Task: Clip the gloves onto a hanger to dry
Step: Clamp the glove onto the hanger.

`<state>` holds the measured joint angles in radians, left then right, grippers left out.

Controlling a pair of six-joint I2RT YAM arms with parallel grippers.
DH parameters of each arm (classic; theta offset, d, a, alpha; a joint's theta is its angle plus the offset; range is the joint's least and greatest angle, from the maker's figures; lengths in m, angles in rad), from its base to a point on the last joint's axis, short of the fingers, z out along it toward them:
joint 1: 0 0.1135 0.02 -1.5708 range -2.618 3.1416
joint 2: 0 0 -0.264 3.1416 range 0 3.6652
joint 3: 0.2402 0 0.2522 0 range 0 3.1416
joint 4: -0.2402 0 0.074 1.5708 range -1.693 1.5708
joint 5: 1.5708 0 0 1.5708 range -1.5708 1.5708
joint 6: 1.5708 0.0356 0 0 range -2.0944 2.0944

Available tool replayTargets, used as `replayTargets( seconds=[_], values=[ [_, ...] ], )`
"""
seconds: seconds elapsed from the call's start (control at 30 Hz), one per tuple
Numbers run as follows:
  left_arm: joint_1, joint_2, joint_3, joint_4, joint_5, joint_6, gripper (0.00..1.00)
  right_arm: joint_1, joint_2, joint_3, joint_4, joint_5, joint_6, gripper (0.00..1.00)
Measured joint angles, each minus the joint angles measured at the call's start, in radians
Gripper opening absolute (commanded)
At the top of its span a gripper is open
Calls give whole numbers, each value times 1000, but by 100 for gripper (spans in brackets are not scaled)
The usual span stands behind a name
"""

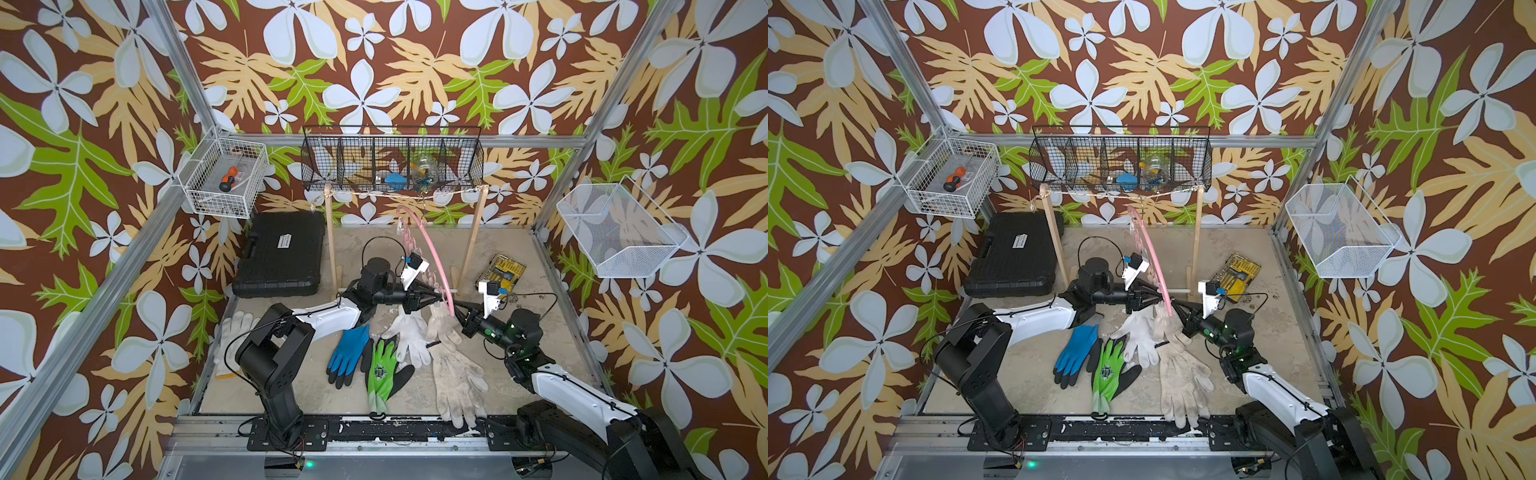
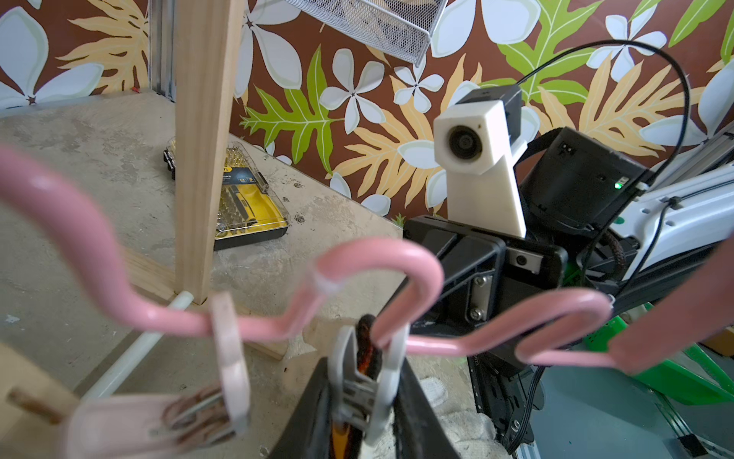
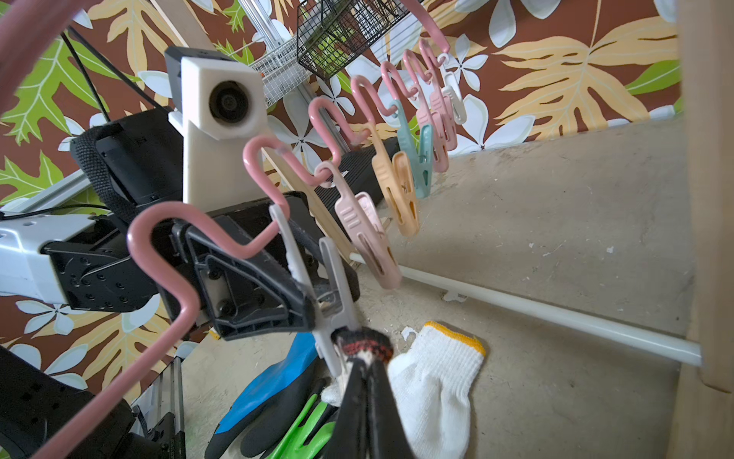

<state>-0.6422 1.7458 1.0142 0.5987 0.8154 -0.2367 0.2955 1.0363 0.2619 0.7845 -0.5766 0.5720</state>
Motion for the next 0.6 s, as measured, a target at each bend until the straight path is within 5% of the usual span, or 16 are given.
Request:
replayTargets(
  seconds=[0.27,0.43,0.6],
  values=[
    [5,4,6,-4,1,-1,26,0,7,1,-3,0,-4,5],
    [5,14,6,-5,1,-7,39,0,5,2,-1,0,-4,13],
    [7,13,7,-11,1,-9,39,0,8,2,0,0,-5,12]
  ],
)
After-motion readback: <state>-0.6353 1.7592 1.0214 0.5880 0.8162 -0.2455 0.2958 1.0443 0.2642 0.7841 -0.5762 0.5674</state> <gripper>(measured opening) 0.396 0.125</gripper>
